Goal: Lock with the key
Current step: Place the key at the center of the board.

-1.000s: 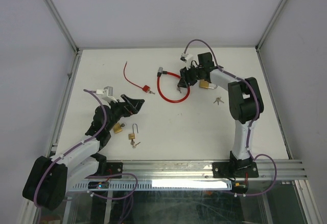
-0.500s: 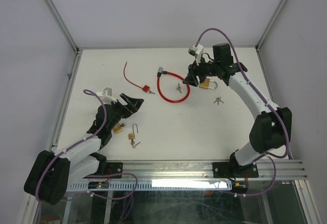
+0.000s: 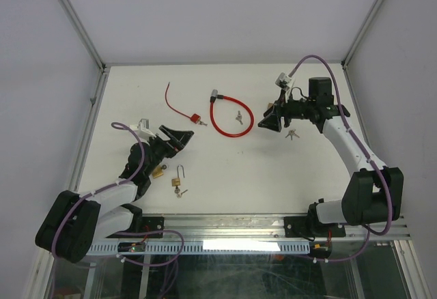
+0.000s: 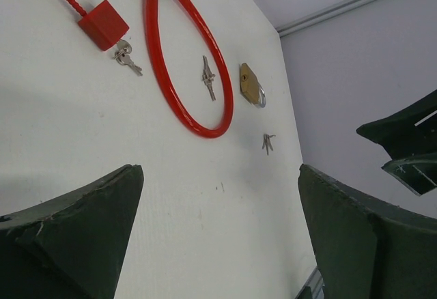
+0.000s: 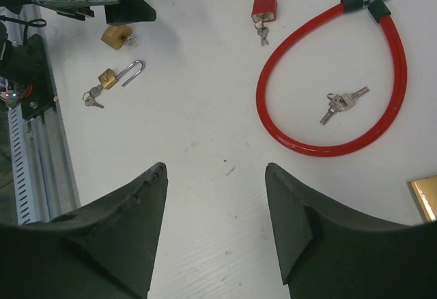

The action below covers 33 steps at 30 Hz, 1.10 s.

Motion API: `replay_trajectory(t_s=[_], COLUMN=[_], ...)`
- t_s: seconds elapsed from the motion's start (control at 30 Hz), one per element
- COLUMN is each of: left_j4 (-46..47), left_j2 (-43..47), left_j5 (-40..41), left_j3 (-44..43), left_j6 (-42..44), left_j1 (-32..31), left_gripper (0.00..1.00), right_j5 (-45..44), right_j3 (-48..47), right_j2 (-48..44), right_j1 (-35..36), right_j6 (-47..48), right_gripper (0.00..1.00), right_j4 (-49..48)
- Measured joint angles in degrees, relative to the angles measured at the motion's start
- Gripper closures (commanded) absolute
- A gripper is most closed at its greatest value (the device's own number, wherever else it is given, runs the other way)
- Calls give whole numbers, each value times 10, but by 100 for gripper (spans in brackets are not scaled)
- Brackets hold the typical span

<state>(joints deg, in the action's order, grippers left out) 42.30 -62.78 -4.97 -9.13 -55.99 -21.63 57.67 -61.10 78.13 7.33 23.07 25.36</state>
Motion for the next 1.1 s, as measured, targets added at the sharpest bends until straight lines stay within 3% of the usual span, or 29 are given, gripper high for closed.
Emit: replay_trajectory(t_s=[0.27,0.73,1.1], left_j4=[-14,-162,-301], left_j2=[-5,-5,-45], left_j5=[2,65,144], left_j3=[-5,-77,-182], left_j6=[-13,-15,-2], left_j1=[0,0,0], left_gripper=[1,1,1], right_j5=[20,32,32], right_j3=[8,10,10], right_j2=[0,0,0], right_j1=[0,0,0], right_j6=[-13,-22,-22], right_gripper=[38,38,38], right_j4=[-20,-28,-28])
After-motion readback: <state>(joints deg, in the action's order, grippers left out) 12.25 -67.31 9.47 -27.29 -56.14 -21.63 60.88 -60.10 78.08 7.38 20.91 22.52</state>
